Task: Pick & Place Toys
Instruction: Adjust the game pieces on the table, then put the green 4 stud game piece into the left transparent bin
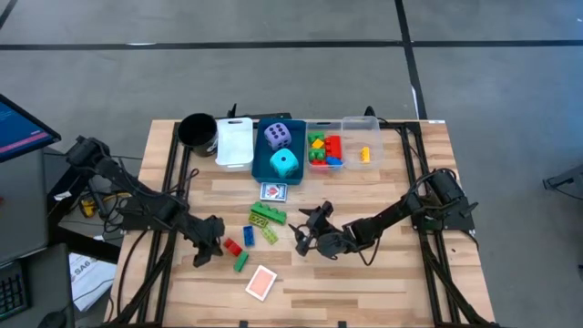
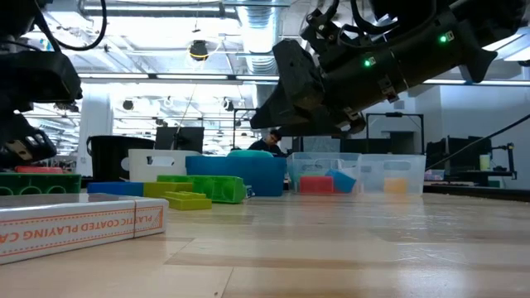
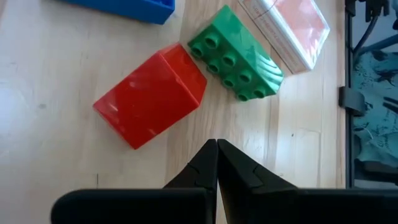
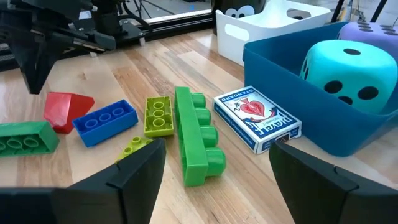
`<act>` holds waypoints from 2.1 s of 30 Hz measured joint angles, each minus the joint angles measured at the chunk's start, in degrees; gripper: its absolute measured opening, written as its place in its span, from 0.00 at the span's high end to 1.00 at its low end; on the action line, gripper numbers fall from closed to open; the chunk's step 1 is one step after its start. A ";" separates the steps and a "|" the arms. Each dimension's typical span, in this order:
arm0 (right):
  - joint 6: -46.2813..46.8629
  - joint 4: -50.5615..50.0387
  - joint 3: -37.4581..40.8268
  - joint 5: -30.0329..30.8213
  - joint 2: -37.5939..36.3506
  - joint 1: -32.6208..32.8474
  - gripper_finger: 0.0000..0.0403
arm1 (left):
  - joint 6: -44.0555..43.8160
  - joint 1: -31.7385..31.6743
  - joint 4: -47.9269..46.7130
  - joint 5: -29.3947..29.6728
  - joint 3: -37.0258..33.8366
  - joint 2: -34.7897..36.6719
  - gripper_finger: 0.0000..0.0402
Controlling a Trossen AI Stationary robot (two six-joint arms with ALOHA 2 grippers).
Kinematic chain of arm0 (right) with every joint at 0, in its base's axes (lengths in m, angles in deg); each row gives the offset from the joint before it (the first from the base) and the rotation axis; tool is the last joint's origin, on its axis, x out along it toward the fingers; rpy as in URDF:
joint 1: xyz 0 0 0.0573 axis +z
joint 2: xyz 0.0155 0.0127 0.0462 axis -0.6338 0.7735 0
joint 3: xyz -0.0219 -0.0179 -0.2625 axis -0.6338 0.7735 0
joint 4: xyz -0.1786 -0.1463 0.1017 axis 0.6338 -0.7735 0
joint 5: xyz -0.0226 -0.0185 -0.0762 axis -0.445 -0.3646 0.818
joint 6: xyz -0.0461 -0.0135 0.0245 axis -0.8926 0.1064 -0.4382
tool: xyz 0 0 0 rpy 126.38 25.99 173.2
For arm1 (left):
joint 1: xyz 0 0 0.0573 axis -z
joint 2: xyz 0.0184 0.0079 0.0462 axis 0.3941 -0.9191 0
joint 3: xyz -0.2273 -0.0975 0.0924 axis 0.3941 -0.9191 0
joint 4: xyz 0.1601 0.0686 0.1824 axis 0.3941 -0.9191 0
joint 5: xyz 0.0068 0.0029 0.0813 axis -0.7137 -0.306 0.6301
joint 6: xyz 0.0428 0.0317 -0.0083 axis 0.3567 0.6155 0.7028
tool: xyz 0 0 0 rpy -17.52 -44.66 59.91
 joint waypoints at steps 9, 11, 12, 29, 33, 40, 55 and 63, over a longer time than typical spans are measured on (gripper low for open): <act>-0.88 0.00 0.00 0.07 0.00 -0.01 0.30 | -1.03 2.73 0.91 0.15 3.51 -8.90 1.00; -0.88 0.00 0.00 0.09 0.00 -0.29 0.30 | -1.03 2.82 -4.27 0.61 5.98 -10.83 1.00; -0.88 -0.02 -0.02 0.09 0.00 -0.35 0.30 | -1.01 2.82 -6.84 0.92 7.25 -11.79 1.00; -0.88 -0.02 0.00 0.20 0.00 -0.48 0.30 | 1.73 2.67 -3.18 3.63 16.52 -23.37 1.00; -0.88 -0.04 0.00 0.20 0.00 -0.48 0.30 | 1.77 2.05 2.98 4.30 17.90 -25.09 1.00; -0.88 -0.22 -0.02 0.18 0.00 -0.35 0.30 | 0.58 1.90 -2.76 4.11 19.17 -24.33 1.00; -2.99 -0.02 0.00 -3.31 0.00 0.59 0.30 | 2.26 -2.59 12.98 0.81 19.23 -33.21 1.00; -6.04 0.06 0.00 -4.13 0.00 2.51 0.30 | 4.99 -5.36 4.77 0.81 19.21 -23.12 1.00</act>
